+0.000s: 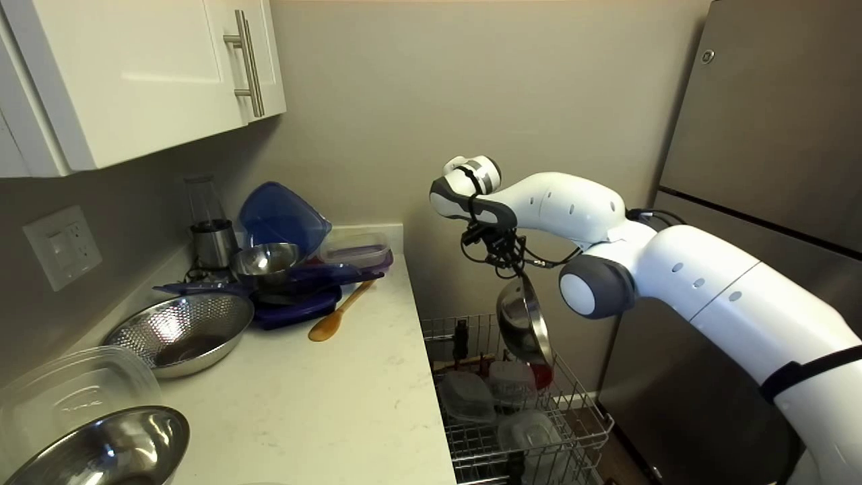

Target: Transfer the silver bowl to the dishwasher

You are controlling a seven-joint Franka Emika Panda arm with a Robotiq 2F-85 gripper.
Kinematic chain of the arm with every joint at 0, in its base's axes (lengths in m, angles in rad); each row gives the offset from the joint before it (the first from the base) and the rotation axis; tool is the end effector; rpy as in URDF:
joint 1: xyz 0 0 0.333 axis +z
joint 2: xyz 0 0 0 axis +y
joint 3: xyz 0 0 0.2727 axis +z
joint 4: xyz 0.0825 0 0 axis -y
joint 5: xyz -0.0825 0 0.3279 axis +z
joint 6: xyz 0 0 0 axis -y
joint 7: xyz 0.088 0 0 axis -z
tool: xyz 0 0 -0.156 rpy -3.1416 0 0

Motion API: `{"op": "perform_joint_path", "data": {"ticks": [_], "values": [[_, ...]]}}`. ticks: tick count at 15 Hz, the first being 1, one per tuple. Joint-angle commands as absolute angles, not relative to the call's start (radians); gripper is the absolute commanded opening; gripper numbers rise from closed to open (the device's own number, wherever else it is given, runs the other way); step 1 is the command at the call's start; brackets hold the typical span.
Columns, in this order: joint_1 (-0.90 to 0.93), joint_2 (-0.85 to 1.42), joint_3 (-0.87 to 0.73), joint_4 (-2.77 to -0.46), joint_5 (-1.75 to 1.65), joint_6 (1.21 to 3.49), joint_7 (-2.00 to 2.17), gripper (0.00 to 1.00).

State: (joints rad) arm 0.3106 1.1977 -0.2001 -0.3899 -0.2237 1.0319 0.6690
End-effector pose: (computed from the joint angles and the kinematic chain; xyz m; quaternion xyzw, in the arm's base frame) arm 0.6016 0.0916 0.2708 0.9089 -0.2549 -0.1528 0.2925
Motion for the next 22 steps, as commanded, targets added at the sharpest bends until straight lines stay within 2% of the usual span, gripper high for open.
{"op": "perform_joint_path", "data": {"ticks": [1, 14, 22], "values": [[0.289, 1.18, -0.162, -0.385, -0.176, 1.148, 0.661, 0.01], [0.116, 1.295, 0.052, -0.352, 0.124, 1.595, 0.642, 0.01], [0.045, 1.355, 0.175, -0.338, 0.242, 1.683, 0.54, 0.01]]}}
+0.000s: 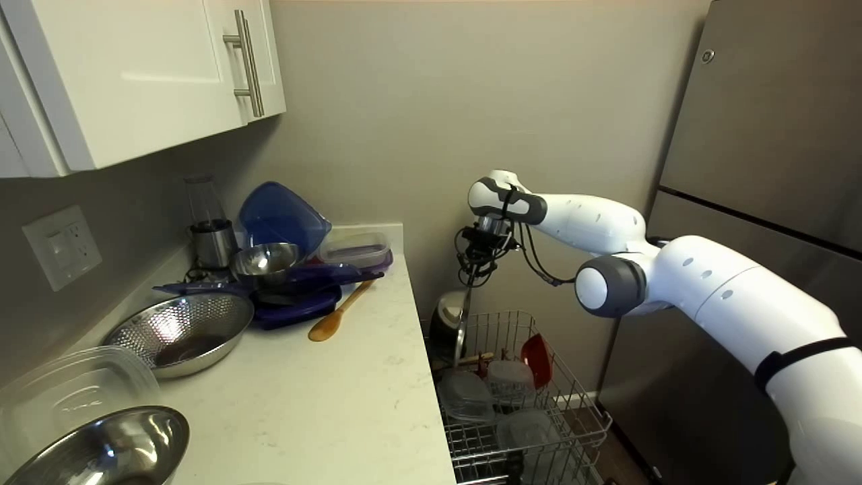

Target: Transfer the silver bowl to the dishwasher

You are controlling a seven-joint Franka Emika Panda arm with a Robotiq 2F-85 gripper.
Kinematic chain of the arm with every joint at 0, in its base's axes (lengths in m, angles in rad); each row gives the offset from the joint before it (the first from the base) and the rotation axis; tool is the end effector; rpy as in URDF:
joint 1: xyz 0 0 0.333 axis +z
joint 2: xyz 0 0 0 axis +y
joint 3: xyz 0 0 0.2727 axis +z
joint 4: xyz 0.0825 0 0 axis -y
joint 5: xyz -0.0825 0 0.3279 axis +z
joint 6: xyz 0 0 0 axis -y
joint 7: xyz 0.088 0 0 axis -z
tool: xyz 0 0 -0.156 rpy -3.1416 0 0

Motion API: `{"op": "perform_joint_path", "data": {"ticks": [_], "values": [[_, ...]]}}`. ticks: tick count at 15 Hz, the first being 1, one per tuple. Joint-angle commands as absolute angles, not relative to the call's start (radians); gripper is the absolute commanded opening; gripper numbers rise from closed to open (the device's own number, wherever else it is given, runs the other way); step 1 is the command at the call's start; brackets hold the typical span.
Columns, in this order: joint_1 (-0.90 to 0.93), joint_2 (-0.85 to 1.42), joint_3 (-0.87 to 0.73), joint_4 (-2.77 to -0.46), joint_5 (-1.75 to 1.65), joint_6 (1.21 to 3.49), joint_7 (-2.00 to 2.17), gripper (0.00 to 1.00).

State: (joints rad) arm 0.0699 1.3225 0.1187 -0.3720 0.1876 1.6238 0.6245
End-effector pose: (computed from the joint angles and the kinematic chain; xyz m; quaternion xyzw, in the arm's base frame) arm 0.6898 0.1117 0.2075 -0.9525 0.2625 0.0857 0.1283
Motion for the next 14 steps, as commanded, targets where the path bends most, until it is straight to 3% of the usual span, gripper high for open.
{"op": "perform_joint_path", "data": {"ticks": [1, 14], "values": [[0.039, 1.337, 0.177, -0.373, 0.253, 1.696, 0.52, 0.01], [-0.015, 1.332, 0.248, -0.358, 0.276, 1.631, 0.398, 0.01]]}}
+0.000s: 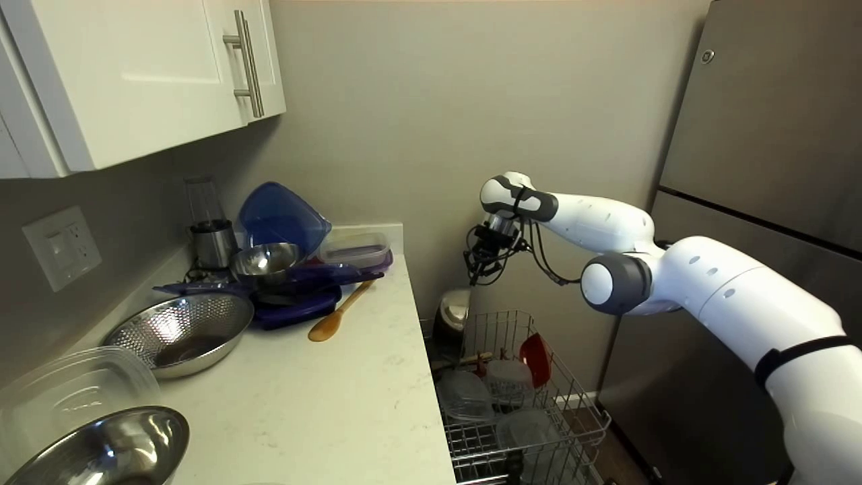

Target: Transfer the silver bowl to the dishwasher

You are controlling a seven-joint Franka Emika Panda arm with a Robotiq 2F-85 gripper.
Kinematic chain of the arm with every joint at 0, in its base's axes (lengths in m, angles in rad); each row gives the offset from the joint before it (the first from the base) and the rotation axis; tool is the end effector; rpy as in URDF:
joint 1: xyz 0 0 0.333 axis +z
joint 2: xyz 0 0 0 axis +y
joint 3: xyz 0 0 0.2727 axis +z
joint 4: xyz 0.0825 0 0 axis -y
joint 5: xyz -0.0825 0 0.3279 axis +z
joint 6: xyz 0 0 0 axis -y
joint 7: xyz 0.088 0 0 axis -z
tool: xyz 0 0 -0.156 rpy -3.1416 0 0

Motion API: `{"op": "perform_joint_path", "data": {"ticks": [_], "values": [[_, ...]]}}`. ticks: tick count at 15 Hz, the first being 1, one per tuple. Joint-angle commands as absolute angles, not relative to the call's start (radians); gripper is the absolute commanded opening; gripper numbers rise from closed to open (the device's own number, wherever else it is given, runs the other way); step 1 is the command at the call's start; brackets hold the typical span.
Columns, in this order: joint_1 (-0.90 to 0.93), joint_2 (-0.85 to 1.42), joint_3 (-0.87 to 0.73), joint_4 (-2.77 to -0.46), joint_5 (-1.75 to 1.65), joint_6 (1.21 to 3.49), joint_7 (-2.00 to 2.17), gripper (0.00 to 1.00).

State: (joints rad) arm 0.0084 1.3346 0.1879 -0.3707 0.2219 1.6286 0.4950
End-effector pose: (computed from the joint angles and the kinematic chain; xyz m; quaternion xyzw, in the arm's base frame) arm 0.6933 0.0938 0.2069 -0.9536 0.2216 0.0897 0.1829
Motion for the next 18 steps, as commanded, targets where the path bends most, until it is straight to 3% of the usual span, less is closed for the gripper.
{"op": "perform_joint_path", "data": {"ticks": [1, 12, 18], "values": [[-0.02, 1.331, 0.257, -0.359, 0.275, 1.619, 0.383, 0.01], [-0.013, 1.324, 0.377, -0.373, 0.288, 1.524, 0.118, 0.01], [-0.03, 1.364, 0.334, -0.376, 0.338, 1.47, 0.051, 0.01]]}}
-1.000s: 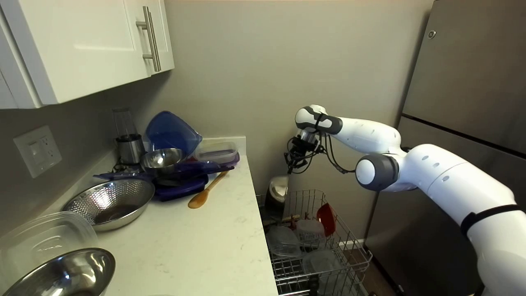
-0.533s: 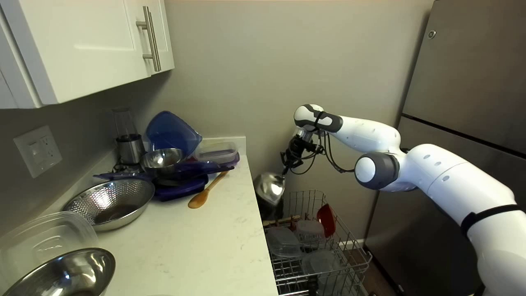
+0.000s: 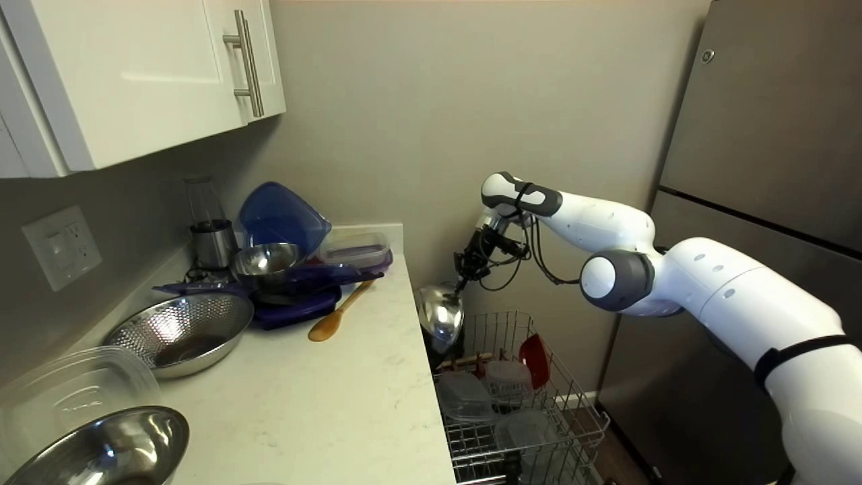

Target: Transfer the silver bowl to the dishwasher

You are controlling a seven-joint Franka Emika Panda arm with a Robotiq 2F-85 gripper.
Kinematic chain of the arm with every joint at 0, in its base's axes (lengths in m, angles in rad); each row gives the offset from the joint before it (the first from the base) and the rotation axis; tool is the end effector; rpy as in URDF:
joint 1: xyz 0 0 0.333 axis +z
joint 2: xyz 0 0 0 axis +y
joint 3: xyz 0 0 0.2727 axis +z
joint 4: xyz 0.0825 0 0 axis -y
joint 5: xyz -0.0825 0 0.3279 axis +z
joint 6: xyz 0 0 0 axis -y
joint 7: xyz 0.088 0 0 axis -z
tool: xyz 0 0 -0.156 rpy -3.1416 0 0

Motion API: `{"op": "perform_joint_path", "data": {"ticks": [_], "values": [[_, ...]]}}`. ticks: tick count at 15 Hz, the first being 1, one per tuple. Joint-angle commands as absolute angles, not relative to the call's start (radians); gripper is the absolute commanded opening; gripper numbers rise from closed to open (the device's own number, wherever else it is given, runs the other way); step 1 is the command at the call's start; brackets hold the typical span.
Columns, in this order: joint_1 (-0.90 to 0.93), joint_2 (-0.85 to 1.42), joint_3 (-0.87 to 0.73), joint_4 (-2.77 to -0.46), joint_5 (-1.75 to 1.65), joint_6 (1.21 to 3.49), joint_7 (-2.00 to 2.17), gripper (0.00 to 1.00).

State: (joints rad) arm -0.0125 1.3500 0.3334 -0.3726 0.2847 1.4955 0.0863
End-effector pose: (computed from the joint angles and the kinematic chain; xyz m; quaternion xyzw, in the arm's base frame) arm 0.6672 0.1321 0.2094 -0.9484 -0.0017 0.1274 0.2904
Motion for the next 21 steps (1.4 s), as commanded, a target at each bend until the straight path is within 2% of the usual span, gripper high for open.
{"op": "perform_joint_path", "data": {"ticks": [1, 11, 17, 18, 19, 21], "values": [[-0.035, 1.378, 0.332, -0.373, 0.343, 1.478, 0.051, 0.01], [-0.048, 1.464, 0.272, -0.38, 0.327, 1.57, 0.089, 0.01], [-0.032, 1.461, 0.196, -0.375, 0.269, 1.542, 0.117, 0.01], [-0.029, 1.457, 0.177, -0.379, 0.255, 1.53, 0.134, 0.28], [-0.026, 1.456, 0.164, -0.38, 0.245, 1.527, 0.143, 0.29], [-0.021, 1.45, 0.139, -0.384, 0.219, 1.514, 0.155, 0.4]]}}
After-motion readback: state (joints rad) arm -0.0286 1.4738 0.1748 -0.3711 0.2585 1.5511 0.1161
